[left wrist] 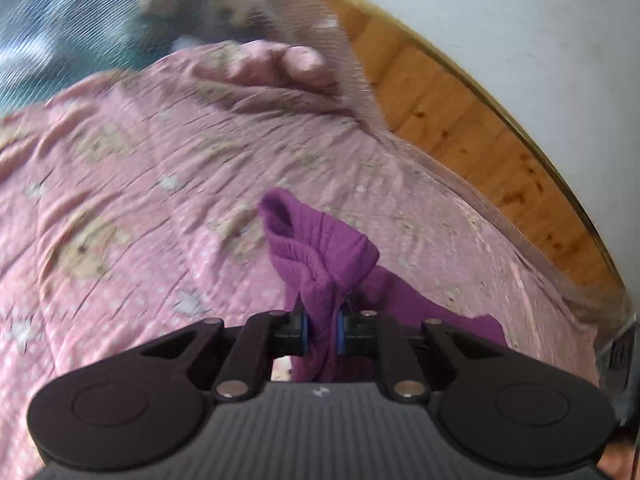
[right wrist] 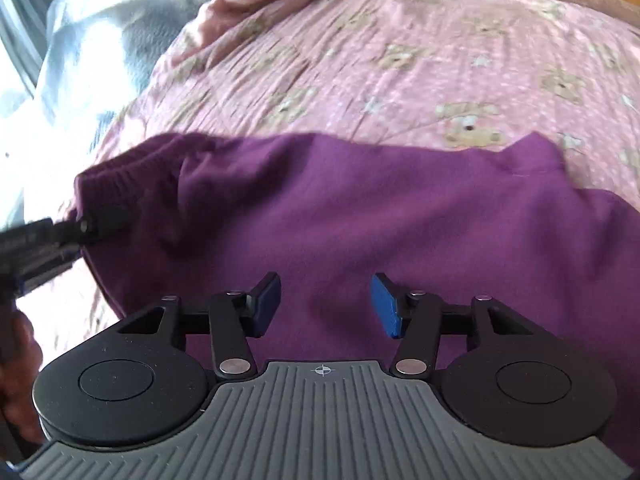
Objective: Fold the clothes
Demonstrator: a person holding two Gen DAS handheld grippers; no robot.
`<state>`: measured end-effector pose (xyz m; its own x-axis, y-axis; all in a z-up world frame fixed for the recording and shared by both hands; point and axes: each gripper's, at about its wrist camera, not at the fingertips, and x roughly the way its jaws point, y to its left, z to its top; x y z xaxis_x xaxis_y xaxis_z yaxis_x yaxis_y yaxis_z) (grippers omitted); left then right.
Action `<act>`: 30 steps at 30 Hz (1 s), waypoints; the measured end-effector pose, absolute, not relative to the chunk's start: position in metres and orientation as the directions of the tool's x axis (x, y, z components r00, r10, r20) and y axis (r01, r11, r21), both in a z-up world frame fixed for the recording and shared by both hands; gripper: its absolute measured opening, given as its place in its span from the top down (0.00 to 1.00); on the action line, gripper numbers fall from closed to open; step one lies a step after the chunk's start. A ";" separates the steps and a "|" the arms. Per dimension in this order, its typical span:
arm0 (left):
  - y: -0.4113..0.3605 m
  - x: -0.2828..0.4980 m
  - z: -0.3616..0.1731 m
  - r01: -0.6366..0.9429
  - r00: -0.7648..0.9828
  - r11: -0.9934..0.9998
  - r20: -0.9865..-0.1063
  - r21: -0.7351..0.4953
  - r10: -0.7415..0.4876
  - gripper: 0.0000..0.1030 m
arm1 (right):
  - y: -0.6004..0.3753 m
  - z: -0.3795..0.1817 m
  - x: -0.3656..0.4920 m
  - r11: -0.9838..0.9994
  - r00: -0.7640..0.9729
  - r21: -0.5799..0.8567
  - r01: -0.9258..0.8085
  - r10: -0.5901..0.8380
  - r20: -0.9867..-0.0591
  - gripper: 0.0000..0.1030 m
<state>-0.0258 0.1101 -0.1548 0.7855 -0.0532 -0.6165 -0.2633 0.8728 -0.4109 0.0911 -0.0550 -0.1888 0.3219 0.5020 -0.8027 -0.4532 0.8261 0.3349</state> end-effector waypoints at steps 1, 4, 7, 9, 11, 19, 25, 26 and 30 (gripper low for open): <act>0.088 -0.018 -0.144 -0.162 0.790 0.920 -0.605 -0.356 -0.096 0.89 | -0.073 -0.180 0.098 0.834 0.349 0.391 -0.389 0.527 -0.775 0.46; 0.003 0.000 -0.139 0.168 0.742 0.966 -0.620 -0.194 -0.254 0.89 | -0.137 -0.173 0.115 0.794 0.405 0.583 -0.174 0.597 -0.693 0.42; -0.052 0.007 -0.171 0.305 0.664 0.948 -0.694 -0.088 -0.278 0.88 | -0.189 -0.187 0.118 0.697 0.409 0.717 -0.036 0.665 -0.625 0.41; -0.075 0.010 -0.192 0.349 0.620 0.936 -0.741 -0.037 -0.260 0.84 | -0.204 -0.196 0.113 0.676 0.404 0.737 -0.003 0.675 -0.618 0.39; -0.080 0.009 -0.199 0.365 0.607 0.931 -0.750 -0.031 -0.263 0.82 | -0.211 -0.199 0.106 0.659 0.412 0.752 0.007 0.684 -0.603 0.38; -0.068 0.008 -0.199 0.364 0.569 0.918 -0.741 -0.160 -0.355 0.58 | -0.187 -0.178 0.095 0.707 0.558 0.702 -0.081 0.616 -0.556 0.34; -0.037 0.001 -0.190 0.312 0.548 0.893 -0.706 -0.325 -0.449 0.53 | -0.146 -0.141 0.094 0.817 0.564 0.469 -0.335 0.572 -0.595 0.53; -0.027 0.000 -0.188 0.288 0.554 0.888 -0.695 -0.358 -0.459 0.51 | -0.131 -0.141 0.092 0.816 0.523 0.413 -0.403 0.576 -0.628 0.55; 0.018 -0.001 -0.188 0.144 0.586 0.900 -0.698 -0.411 -0.412 0.46 | -0.089 -0.188 0.083 0.831 0.430 0.148 -0.537 0.421 -0.799 0.73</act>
